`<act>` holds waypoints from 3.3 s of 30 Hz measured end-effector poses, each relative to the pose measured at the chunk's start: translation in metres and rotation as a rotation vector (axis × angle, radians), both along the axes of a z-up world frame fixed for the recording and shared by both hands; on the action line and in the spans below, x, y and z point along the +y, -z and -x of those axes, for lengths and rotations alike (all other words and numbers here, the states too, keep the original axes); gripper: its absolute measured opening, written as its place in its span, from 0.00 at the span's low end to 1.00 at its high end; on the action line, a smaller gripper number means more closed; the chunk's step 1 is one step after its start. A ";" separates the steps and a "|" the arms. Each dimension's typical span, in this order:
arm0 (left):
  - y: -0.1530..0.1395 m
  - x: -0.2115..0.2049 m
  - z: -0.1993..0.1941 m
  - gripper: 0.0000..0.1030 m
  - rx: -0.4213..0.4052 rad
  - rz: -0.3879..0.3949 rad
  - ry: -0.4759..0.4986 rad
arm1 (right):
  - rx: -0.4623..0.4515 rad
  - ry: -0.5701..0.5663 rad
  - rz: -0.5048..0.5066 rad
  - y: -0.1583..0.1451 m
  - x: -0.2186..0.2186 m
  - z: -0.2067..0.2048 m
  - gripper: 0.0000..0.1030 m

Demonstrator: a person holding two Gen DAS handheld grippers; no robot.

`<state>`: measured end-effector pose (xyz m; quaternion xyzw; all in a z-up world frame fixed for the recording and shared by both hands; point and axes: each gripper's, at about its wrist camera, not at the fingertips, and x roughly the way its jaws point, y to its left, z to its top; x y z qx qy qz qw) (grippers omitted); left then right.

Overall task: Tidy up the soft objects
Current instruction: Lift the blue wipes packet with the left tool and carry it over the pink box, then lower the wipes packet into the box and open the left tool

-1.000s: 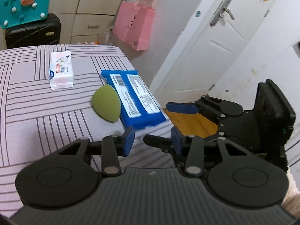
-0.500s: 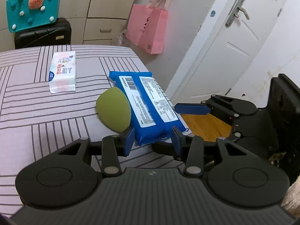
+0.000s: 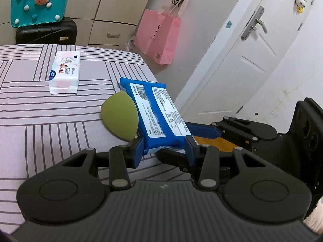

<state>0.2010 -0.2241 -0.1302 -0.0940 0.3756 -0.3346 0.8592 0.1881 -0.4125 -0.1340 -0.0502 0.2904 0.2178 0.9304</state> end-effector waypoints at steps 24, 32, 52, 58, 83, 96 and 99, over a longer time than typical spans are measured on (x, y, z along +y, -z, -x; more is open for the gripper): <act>-0.012 0.035 0.041 0.40 0.186 0.026 0.170 | 0.131 0.146 -0.070 -0.013 0.028 0.077 0.56; -0.014 0.034 0.038 0.40 0.157 -0.075 0.154 | 0.095 0.093 -0.021 -0.004 0.029 0.081 0.60; -0.005 0.016 0.033 0.32 0.078 -0.051 0.175 | 0.015 0.054 -0.039 -0.002 0.034 0.087 0.57; -0.014 0.018 0.046 0.32 0.060 -0.075 0.198 | 0.028 0.067 -0.057 -0.008 0.043 0.100 0.57; -0.119 0.174 0.098 0.31 0.094 -0.089 0.064 | 0.049 -0.221 -0.074 -0.114 0.162 0.121 0.57; -0.167 0.277 0.111 0.31 -0.087 -0.121 -0.156 | 0.015 -0.403 -0.167 -0.150 0.256 0.071 0.57; -0.167 0.299 0.100 0.31 -0.097 -0.119 -0.199 | 0.018 -0.422 -0.146 -0.153 0.279 0.056 0.57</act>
